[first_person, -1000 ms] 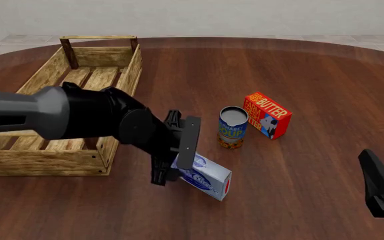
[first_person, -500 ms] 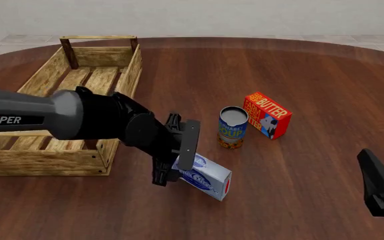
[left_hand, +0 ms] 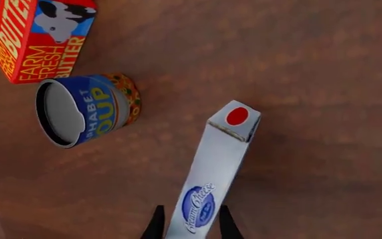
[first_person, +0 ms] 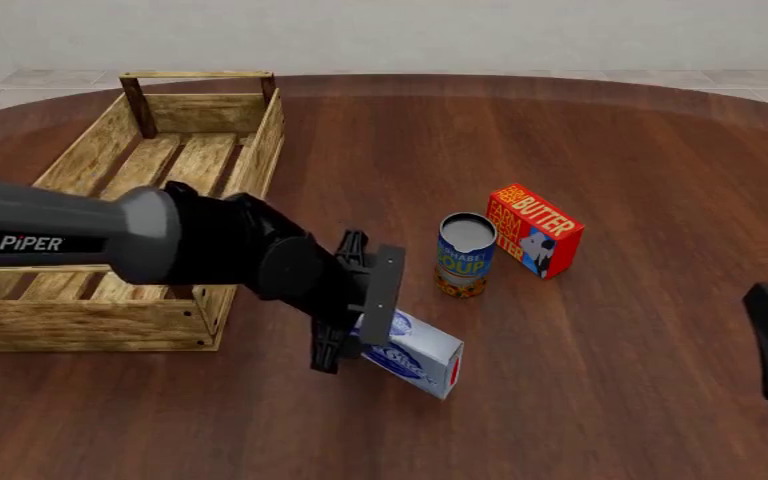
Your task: Pick up the cream cheese and put it in the tray.
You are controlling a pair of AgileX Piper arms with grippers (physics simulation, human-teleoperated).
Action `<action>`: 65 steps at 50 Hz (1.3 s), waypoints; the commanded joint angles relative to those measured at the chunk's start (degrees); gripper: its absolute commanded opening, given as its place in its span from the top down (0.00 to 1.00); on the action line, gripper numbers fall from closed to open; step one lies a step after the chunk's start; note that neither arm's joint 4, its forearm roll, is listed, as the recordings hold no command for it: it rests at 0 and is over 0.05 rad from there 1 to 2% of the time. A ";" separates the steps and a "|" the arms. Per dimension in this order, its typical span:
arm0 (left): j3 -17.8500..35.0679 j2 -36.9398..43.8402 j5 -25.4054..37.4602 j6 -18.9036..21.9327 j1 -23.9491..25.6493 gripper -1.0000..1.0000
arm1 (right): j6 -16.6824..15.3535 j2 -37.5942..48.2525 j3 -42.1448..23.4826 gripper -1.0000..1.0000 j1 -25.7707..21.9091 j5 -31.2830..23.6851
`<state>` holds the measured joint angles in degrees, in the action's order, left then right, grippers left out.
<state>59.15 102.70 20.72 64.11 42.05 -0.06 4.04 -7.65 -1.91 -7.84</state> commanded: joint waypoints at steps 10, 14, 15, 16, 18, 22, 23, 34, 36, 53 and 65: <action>-2.10 -1.26 -6.55 6.16 -3.51 1.00 | 0.02 -0.82 -2.84 0.00 0.27 -3.13; -2.54 -4.16 -5.79 3.64 -0.95 1.00 | -0.15 -1.21 -3.14 0.00 0.25 -3.51; -2.87 -4.85 -5.53 3.79 -1.10 1.00 | -0.09 -1.35 -3.27 0.00 0.31 -3.76; -3.28 -5.45 -5.69 3.99 -0.92 1.00 | -0.07 -1.31 -3.21 0.00 0.32 -3.63; -3.38 -7.54 -4.60 3.75 -0.58 1.00 | -0.05 -1.29 -3.29 0.00 0.29 -3.61; -3.92 -9.59 -6.30 6.78 -3.86 1.00 | -0.22 -1.14 -3.11 0.00 0.14 -3.36; -3.94 -9.59 -6.32 6.79 -3.86 1.00 | -0.20 -1.05 -3.06 0.00 0.12 -3.26; 8.83 -14.17 2.92 -9.71 -2.44 1.00 | -0.55 -0.21 -2.60 0.00 -0.18 -2.31; 11.58 -14.22 4.09 -12.40 -3.54 1.00 | -0.54 0.01 -2.31 0.00 -0.19 -1.89; 26.90 -9.98 11.70 -26.24 -13.22 1.00 | -0.63 -0.80 -2.44 0.00 -0.30 -2.26; 41.59 -1.44 17.32 -41.81 -26.97 1.00 | -0.86 -1.08 -2.18 0.00 -0.24 -2.26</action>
<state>89.18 95.55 33.22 34.17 24.79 -0.69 3.20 -10.00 -2.15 -10.11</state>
